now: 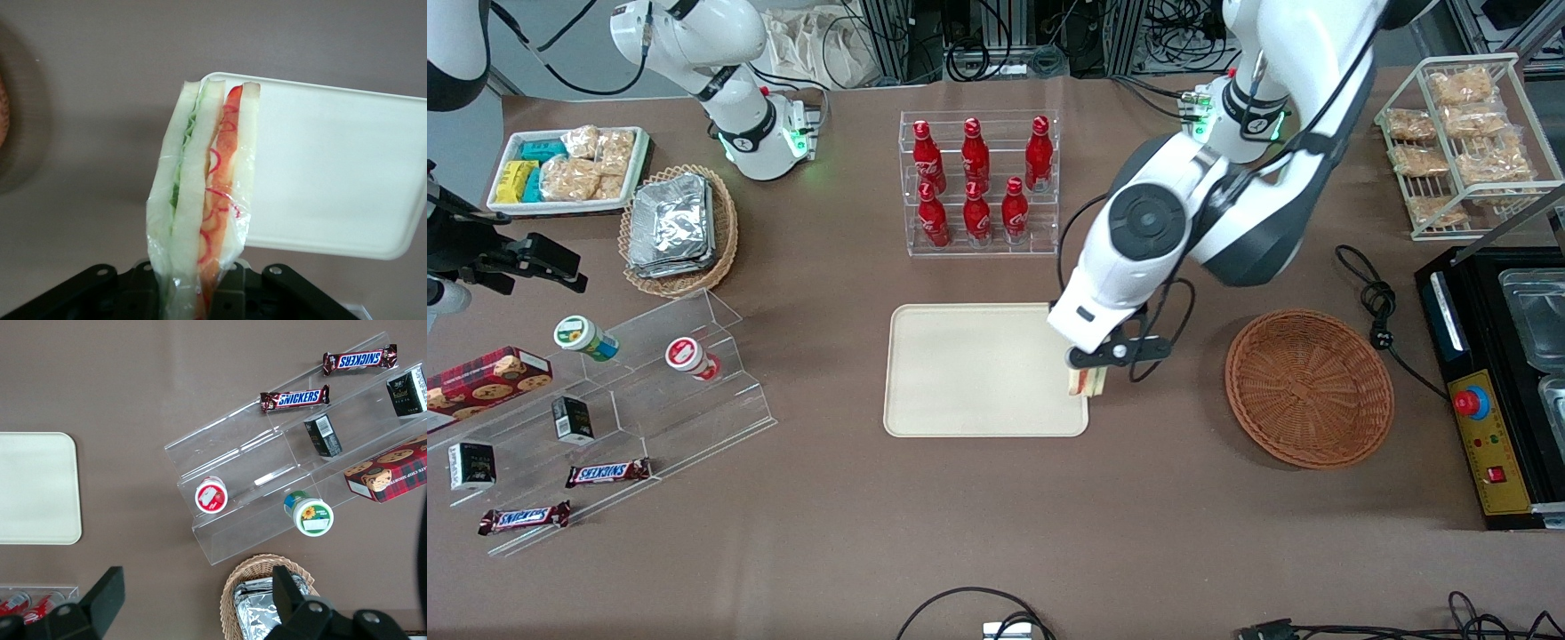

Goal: Place sandwich from basket to tray
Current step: 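Lower the held sandwich onto the cream tray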

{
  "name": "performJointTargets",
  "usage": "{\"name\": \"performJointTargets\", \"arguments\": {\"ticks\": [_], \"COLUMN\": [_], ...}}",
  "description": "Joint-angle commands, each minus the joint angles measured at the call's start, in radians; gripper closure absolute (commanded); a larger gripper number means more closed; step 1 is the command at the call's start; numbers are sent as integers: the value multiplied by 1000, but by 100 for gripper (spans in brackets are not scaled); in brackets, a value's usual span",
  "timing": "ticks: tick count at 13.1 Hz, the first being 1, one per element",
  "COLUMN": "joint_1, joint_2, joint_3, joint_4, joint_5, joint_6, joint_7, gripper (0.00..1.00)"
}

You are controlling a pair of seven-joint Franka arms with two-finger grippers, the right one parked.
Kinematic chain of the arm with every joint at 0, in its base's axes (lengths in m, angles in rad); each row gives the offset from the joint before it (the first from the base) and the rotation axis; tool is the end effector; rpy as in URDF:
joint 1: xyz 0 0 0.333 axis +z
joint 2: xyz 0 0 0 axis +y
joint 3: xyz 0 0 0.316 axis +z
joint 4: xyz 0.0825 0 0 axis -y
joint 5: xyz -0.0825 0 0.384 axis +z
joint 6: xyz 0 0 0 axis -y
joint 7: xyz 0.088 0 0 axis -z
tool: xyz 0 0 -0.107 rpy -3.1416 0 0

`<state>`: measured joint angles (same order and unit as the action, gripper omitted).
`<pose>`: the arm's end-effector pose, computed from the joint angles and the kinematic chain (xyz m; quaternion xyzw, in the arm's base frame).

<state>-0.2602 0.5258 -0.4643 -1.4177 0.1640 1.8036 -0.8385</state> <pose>0.5590 -0.4008 0.4120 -0.9968 -0.0570 0.0551 0.0046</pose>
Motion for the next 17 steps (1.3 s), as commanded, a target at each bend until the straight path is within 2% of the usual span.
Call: {"name": "performJointTargets", "arguments": {"ticks": [1, 3, 6, 17], "joint_1": [-53, -76, -83, -105], "joint_2": [92, 137, 181, 281], "joint_3": [0, 1, 1, 12], "joint_4": [45, 33, -29, -35], "joint_5": [75, 112, 210, 235], "joint_6": [25, 94, 189, 280], "joint_7": [-83, -122, -198, -194], "gripper": [100, 100, 100, 100]}}
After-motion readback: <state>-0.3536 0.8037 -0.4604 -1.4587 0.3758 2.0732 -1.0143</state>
